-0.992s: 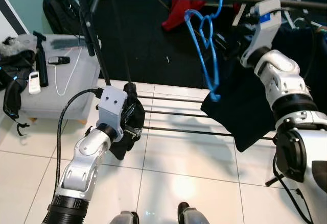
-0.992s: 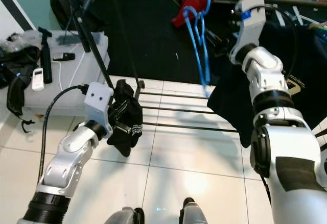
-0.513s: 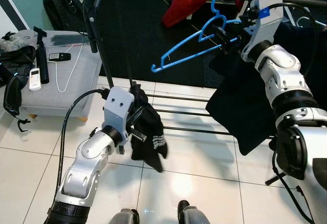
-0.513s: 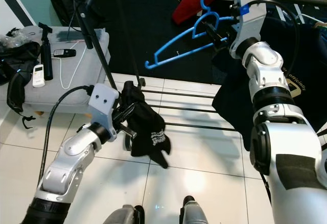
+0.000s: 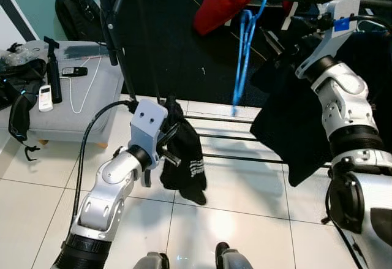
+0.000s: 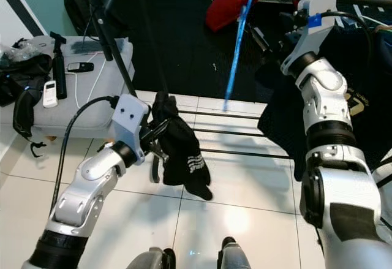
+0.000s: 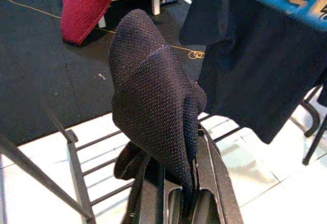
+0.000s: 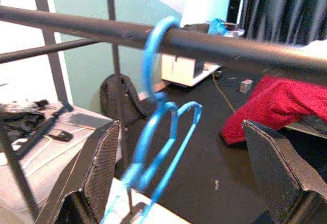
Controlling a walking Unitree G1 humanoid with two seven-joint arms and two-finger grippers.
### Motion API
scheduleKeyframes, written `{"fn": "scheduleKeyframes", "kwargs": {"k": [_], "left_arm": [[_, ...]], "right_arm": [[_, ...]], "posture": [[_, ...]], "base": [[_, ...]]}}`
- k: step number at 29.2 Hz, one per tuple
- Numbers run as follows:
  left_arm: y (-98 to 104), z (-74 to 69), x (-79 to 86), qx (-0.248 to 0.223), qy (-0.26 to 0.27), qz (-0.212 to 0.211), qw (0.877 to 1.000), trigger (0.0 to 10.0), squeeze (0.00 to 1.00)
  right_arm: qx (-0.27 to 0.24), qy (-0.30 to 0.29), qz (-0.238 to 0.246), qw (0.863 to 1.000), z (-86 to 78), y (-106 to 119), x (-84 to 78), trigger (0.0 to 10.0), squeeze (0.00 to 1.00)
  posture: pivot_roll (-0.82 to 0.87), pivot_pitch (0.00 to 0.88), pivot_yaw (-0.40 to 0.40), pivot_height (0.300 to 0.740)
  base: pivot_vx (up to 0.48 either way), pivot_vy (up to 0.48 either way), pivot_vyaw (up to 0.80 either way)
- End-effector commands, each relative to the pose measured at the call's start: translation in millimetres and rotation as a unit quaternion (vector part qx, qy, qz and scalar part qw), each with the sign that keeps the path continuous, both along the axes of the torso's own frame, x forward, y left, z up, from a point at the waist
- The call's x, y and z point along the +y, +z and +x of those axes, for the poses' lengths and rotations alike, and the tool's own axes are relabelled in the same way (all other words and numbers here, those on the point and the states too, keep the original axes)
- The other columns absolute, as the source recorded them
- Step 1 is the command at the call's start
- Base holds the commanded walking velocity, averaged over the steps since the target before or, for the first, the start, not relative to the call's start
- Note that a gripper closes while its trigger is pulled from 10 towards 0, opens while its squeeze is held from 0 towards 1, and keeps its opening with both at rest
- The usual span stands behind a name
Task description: Hang hanger
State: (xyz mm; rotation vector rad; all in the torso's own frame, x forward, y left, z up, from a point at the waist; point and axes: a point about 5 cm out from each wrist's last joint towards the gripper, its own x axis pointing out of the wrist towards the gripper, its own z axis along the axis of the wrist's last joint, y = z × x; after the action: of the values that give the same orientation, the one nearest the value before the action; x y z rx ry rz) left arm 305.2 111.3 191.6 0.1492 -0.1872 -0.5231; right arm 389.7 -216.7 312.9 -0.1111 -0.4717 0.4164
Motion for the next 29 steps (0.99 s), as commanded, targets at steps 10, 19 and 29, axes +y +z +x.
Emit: {"fn": "scheduleKeyframes", "kwargs": {"k": [10, 19, 29], "left_arm": [[2.8, 8.8, -2.8, -0.003, -0.015, 0.007, 1.0, 10.0, 0.0], [3.1, 12.5, -0.7, -0.002, -0.01, 0.007, 1.0, 10.0, 0.0], [1.2, 11.1, 6.6, -0.001, 0.013, 0.002, 1.0, 10.0, 0.0]], "right_arm": [[0.06, -0.038, 0.032, 0.997, 14.2, -11.0, -4.3, 10.0, 0.72], [0.1, -0.05, 0.01, 0.994, 20.0, -10.7, -5.2, 10.0, 0.69], [0.109, -0.057, -0.047, 0.991, 22.2, 11.0, -2.3, 10.0, 0.63]], "posture": [[-0.03, 0.221, 0.049, 0.74], [-0.03, 0.232, 0.025, 0.74], [-0.04, 0.249, -0.019, 0.74]], "base": [[0.0, 0.0, 0.0], [0.0, 0.0, 0.0], [0.0, 0.0, 0.0]]}}
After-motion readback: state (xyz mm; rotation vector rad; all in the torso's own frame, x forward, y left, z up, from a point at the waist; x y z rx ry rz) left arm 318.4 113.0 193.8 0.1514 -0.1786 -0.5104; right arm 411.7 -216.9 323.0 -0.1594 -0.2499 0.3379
